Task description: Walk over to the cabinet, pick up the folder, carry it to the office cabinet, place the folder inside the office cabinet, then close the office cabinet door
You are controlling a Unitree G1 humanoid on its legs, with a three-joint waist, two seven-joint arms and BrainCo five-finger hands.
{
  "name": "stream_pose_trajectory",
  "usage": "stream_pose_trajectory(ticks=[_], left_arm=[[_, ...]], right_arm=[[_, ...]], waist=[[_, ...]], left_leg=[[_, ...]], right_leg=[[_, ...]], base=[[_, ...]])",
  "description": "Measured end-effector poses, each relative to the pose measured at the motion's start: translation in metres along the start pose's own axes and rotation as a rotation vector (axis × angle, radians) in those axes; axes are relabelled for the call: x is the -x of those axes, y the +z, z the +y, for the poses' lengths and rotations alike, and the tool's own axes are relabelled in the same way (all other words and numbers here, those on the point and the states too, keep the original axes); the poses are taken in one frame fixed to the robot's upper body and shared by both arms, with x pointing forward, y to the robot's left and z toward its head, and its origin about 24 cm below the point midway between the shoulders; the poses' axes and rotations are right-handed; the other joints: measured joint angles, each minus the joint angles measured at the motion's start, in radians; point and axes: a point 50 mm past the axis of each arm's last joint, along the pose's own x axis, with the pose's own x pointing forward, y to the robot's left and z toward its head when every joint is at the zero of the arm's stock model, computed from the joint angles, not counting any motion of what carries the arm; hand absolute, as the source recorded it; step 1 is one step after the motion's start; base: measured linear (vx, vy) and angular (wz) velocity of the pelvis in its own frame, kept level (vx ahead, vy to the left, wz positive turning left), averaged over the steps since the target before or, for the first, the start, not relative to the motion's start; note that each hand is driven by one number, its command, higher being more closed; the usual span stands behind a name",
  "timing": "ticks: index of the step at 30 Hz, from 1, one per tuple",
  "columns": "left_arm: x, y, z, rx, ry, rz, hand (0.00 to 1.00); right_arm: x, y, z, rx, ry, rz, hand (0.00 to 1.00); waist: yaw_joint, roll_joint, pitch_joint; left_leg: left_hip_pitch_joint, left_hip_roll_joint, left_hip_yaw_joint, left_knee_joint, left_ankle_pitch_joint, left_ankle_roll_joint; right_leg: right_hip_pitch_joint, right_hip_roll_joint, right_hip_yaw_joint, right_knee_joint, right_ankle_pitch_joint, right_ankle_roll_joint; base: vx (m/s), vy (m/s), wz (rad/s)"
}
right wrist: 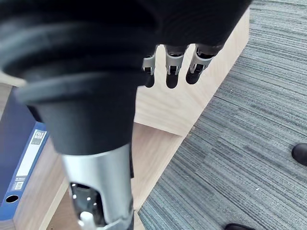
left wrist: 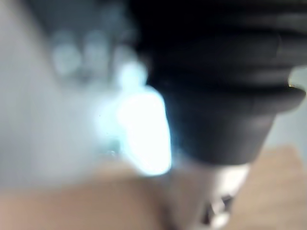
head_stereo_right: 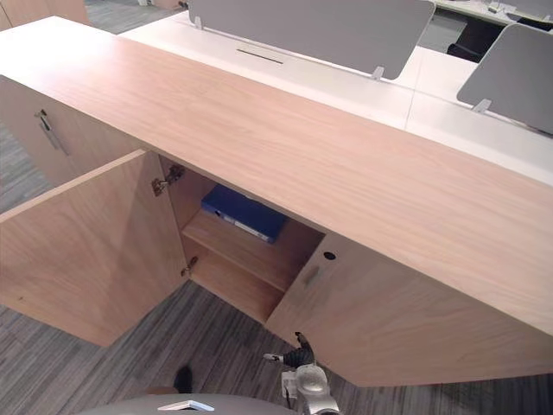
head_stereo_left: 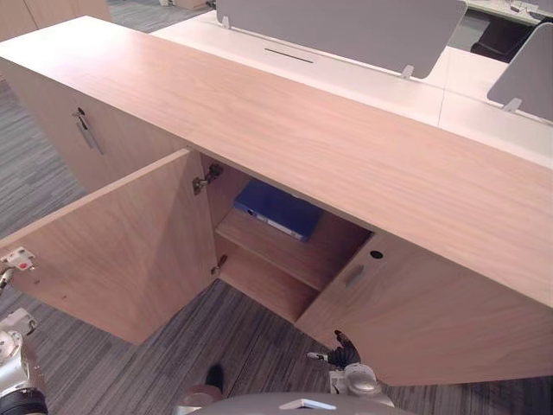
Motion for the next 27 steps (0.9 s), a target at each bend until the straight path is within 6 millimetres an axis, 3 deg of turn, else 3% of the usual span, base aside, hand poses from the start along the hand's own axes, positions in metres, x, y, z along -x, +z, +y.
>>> stream_pose_trajectory(ticks=[5, 10, 19, 23, 27], left_arm=[[0.002, 0.0, -0.009, -0.028, -0.062, -0.008, 0.0], [0.015, 0.0, -0.013, -0.015, -0.102, -0.029, 0.0], [0.068, -0.034, -0.025, 0.049, -0.228, 0.062, 0.0], [0.092, -0.055, -0.038, 0.046, -0.291, 0.157, 0.0], [0.118, -0.072, -0.05, 0.037, -0.392, 0.236, 0.0]], right_arm=[[0.001, -0.002, 0.001, -0.002, 0.003, 0.006, 0.0], [0.008, -0.019, -0.001, -0.002, -0.001, 0.05, 0.0], [0.011, -0.026, -0.005, -0.005, -0.016, 0.071, 0.0], [0.01, -0.026, -0.01, -0.019, -0.036, 0.075, 0.0], [0.01, -0.026, -0.009, -0.023, -0.038, 0.075, 0.0]], waist=[[0.002, 0.007, 0.0], [0.003, 0.014, -0.004], [0.002, 0.043, -0.022], [-0.003, 0.043, -0.023], [-0.005, 0.057, -0.025]], left_leg=[[0.002, 0.02, 0.007, 0.0, -0.003, -0.005], [-0.004, 0.025, 0.013, 0.0, -0.01, -0.016], [-0.017, 0.026, 0.036, 0.0, -0.006, -0.02], [-0.035, 0.022, 0.048, 0.0, 0.026, -0.023], [-0.044, 0.037, 0.062, 0.0, 0.044, -0.023]], right_leg=[[-0.021, 0.011, 0.029, 0.024, 0.016, 0.005], [-0.033, 0.011, 0.049, 0.031, 0.016, 0.006], [-0.033, 0.008, 0.054, 0.008, 0.015, 0.01], [-0.036, 0.002, 0.074, -0.028, -0.016, 0.053], [-0.05, 0.013, 0.084, -0.025, -0.027, 0.055]], base=[[-0.01, -0.03, -0.06], [-0.05, -0.019, -0.04], [-0.09, -0.028, 0.03], [-0.12, -0.042, -0.01], [-0.11, -0.03, -0.05]])
